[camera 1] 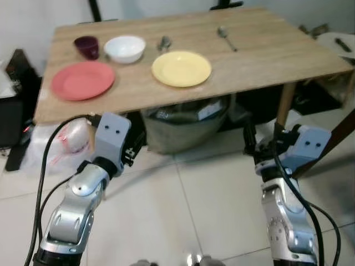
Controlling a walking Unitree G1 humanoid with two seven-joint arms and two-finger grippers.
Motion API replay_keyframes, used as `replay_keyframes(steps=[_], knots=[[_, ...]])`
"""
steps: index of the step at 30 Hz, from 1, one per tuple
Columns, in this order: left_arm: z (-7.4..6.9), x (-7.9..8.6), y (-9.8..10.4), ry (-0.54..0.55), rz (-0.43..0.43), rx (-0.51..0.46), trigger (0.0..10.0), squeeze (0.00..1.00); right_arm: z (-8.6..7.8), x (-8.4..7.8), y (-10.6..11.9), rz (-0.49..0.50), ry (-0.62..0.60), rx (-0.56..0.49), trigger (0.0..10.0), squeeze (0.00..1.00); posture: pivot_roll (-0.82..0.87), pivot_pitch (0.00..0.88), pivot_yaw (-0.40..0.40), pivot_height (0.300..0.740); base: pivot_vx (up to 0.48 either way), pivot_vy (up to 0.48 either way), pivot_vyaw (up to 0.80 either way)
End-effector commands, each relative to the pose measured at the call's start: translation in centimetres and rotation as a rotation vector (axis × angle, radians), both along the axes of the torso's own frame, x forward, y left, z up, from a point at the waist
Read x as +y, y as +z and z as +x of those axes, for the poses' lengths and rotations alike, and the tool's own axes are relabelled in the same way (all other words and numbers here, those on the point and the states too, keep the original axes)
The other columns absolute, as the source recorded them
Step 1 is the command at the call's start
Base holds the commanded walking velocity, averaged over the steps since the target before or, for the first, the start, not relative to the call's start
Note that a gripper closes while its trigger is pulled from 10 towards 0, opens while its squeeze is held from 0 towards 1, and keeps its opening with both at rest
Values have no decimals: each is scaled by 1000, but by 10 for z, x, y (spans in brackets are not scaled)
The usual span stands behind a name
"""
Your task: Setting the table
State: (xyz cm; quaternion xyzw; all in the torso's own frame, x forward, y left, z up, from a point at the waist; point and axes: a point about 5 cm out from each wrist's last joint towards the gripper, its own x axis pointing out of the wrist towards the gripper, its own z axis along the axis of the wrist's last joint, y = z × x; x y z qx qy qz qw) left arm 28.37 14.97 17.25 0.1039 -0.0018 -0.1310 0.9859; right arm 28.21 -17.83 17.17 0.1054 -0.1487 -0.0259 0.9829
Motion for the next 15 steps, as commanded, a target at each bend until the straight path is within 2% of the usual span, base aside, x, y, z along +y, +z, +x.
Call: replay_keyframes(steps=[1,3,7,13,15], knots=[[-2,-1,-9,-3,-10,66,10000,0,-2,-3,-4,-5,-11,19,10000,0,-97,53,97,740,0,0,0],[-4,0,-13,0,-35,96,10000,0,-2,-3,-5,-4,-10,21,10000,0,-94,52,97,740,0,0,0],[-4,7,-20,48,-18,109,10000,0,-2,-1,-5,-5,-7,26,10000,0,-94,52,97,740,0,0,0],[-3,10,-23,75,-16,121,10000,0,-2,-1,-7,-5,4,35,10000,0,-91,52,87,740,0,0,0],[-2,11,-23,83,-20,131,10000,0,-1,-2,-8,0,5,44,10000,0,-93,53,86,740,0,0,-800]])
